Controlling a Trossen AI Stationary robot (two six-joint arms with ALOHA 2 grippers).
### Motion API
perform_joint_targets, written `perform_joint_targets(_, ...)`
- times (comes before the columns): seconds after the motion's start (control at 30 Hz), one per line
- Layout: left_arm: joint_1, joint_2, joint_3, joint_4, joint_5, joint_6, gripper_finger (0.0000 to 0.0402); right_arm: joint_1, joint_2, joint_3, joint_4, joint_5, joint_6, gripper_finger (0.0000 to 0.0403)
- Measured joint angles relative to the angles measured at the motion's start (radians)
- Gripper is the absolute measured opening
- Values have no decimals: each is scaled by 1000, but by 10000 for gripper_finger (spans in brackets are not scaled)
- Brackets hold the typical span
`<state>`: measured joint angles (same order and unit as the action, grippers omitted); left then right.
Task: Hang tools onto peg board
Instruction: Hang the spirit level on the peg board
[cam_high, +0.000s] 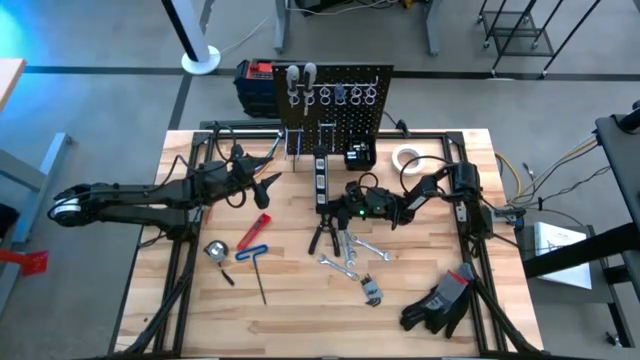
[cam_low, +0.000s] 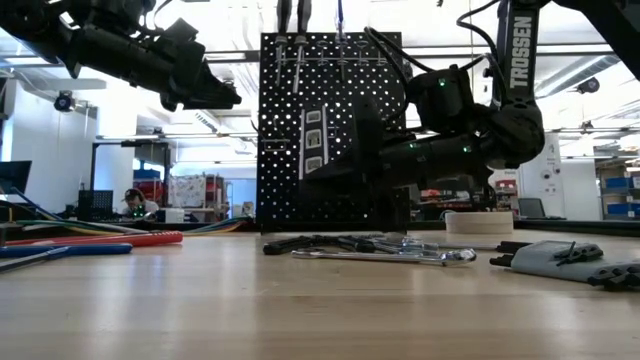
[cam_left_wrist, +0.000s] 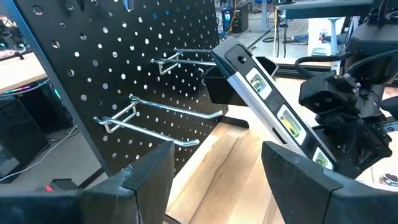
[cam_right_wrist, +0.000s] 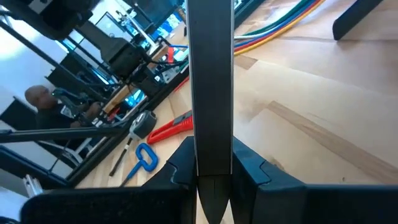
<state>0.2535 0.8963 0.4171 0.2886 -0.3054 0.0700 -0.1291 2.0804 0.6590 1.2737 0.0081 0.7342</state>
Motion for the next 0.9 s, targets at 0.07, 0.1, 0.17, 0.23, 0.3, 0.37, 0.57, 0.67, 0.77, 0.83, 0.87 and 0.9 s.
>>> perform_joint_targets(0.07,0,0,0,0,0,0,231,-1,0,0,-17,12,31,77)
perform_joint_targets(0.1,0,0,0,1,0,0,231,-3,0,0,-34,20,52,98)
perform_joint_targets(0.17,0,0,0,1,0,-3,231,-4,-1,0,-46,23,92,143)
perform_joint_targets(0.23,0,0,0,1,0,-10,231,-4,-2,0,-51,2,111,181)
perform_joint_targets(0.3,0,0,0,2,0,-20,231,-1,-2,0,-52,-19,120,215)
perform_joint_targets(0.37,0,0,0,2,0,-26,231,8,-8,0,-56,-29,127,242)
perform_joint_targets(0.57,-2,-1,9,4,0,-39,231,43,-51,-12,-67,-67,147,291)
perform_joint_targets(0.67,-2,-1,11,0,0,-53,231,60,-72,-34,-92,-31,142,298)
perform_joint_targets(0.77,-4,-2,12,-2,1,-62,231,88,-89,-63,-141,71,136,296)
perform_joint_targets(0.83,-4,-1,12,-5,1,-70,231,108,-109,-82,-183,136,138,291)
perform_joint_targets(0.87,-4,-1,12,-5,1,-74,231,117,-116,-85,-205,162,136,289)
perform_joint_targets(0.9,-4,-1,12,-9,1,-78,231,125,-117,-91,-213,183,134,286)
